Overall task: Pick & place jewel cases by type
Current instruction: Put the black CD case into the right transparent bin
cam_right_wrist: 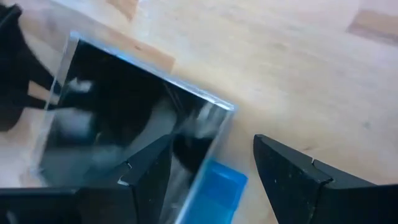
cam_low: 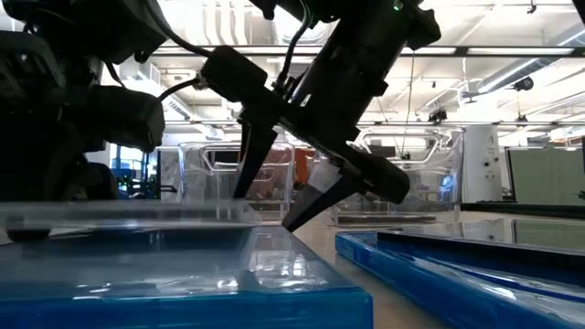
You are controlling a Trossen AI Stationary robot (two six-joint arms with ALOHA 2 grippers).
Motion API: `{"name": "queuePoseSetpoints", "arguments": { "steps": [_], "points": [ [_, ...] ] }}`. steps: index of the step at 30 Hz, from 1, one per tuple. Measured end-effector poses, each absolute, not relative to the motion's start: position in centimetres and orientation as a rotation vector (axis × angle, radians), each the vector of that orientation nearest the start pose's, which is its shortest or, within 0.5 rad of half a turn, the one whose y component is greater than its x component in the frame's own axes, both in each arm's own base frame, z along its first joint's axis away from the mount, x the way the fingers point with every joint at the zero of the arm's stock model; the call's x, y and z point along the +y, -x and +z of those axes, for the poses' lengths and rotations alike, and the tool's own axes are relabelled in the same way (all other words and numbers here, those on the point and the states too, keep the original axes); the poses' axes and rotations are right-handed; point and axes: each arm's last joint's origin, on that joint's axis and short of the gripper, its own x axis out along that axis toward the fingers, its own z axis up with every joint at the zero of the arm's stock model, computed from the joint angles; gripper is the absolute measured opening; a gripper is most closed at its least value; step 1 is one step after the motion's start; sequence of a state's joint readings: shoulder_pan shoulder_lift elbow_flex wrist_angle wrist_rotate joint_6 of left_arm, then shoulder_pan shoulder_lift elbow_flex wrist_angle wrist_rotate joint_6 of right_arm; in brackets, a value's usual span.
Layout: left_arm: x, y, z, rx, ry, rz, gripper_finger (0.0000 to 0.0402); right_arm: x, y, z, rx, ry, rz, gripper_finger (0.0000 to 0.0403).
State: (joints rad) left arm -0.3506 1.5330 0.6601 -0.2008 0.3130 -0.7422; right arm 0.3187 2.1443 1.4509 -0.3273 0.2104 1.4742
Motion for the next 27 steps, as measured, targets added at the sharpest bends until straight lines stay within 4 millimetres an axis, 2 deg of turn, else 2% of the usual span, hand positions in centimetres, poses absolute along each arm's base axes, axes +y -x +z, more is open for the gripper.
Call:
{"name": "queuePoseSetpoints", "arguments": {
  "steps": [7,14,21,24,27],
  "points": [
    [-9.7,-24.1,13.2,1.254,0.607,-0.156,0.0037,13.7,-42.7,14.1,0.861,-1.115,-0.481,0.0221],
    [-9.7,-24.2,12.7,1.267,0.598,-0.151,0.0037,13.7,-42.8,13.8,0.871,-1.124,-0.463,0.0221],
    [-9.7,-24.2,12.6,1.268,0.565,-0.171,0.0037,13.7,-43.0,14.3,0.855,-1.056,-0.412,0.0222],
    [-9.7,-24.1,12.5,1.27,0.566,-0.168,0.0037,13.6,-42.7,14.9,0.87,-1.109,-0.467,0.0221],
    [-9.7,-24.1,12.4,1.271,0.573,-0.162,0.0037,13.4,-41.7,14.0,0.954,-1.122,-0.56,0.0221]
  ]
}}
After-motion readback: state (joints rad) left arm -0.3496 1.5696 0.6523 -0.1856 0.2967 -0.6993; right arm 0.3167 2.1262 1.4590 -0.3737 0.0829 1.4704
